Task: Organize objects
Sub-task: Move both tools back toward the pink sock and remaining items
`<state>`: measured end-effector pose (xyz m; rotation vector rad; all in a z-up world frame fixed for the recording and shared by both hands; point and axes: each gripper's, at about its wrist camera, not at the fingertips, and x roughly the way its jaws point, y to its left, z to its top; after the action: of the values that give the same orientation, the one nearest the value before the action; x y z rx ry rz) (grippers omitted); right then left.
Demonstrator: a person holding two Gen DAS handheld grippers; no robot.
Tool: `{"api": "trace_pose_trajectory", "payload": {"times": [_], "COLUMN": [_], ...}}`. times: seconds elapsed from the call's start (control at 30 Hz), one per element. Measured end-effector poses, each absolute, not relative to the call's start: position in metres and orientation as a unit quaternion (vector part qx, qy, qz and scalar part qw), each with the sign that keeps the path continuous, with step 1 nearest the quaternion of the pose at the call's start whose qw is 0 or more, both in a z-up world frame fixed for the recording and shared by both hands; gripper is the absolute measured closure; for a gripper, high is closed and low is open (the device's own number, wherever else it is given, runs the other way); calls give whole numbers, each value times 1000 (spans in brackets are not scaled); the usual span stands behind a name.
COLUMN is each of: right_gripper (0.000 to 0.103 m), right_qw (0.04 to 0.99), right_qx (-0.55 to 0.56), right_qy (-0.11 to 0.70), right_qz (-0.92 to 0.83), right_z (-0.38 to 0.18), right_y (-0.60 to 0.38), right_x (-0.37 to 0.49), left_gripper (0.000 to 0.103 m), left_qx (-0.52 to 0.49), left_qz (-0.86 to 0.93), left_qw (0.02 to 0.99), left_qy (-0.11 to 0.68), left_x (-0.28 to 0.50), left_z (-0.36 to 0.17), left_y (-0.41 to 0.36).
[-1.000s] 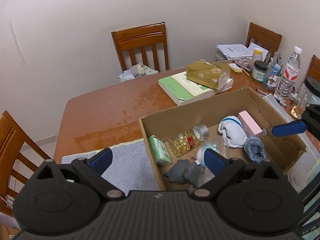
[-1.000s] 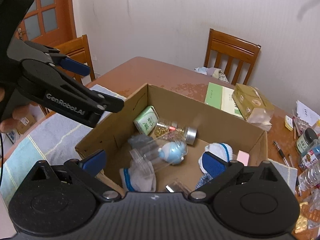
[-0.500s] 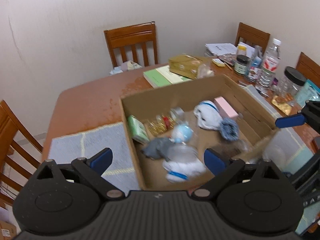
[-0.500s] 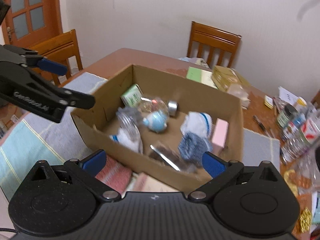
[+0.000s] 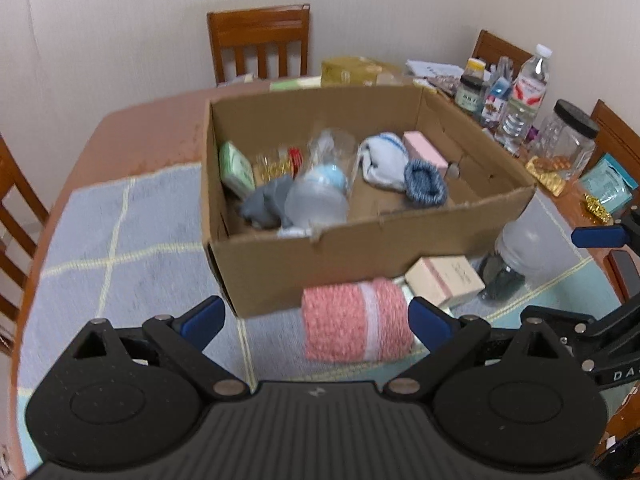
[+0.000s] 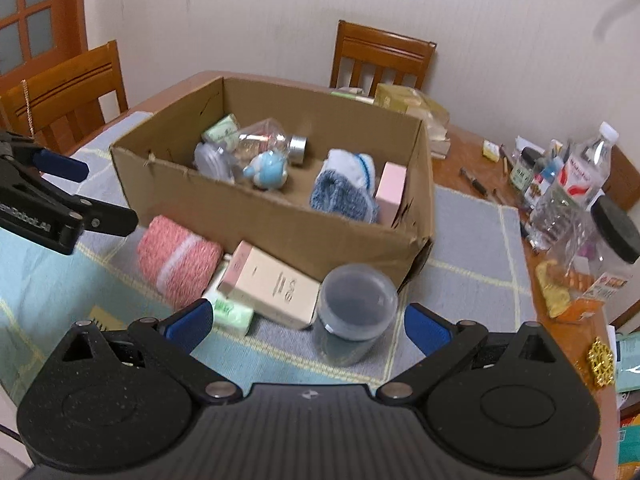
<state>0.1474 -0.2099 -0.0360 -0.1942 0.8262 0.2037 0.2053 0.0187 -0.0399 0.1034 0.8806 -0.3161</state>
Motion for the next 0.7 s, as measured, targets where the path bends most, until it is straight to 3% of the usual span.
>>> {"api": "trace_pose_trajectory", "payload": {"times": [0.7], "right_gripper": [0], "right_qw": [902], "right_qx": [-102], "right_qy": [408], "right_qz": [95], "right_z": [-62], "right_y": [-202], "right_x": [173], "left_gripper": [5], "left_qx": [20], "left_qz": [-151], "left_qw": [867], "left_qy": [475], "left_x": [203], "left_z": [-78], "left_y": [10]}}
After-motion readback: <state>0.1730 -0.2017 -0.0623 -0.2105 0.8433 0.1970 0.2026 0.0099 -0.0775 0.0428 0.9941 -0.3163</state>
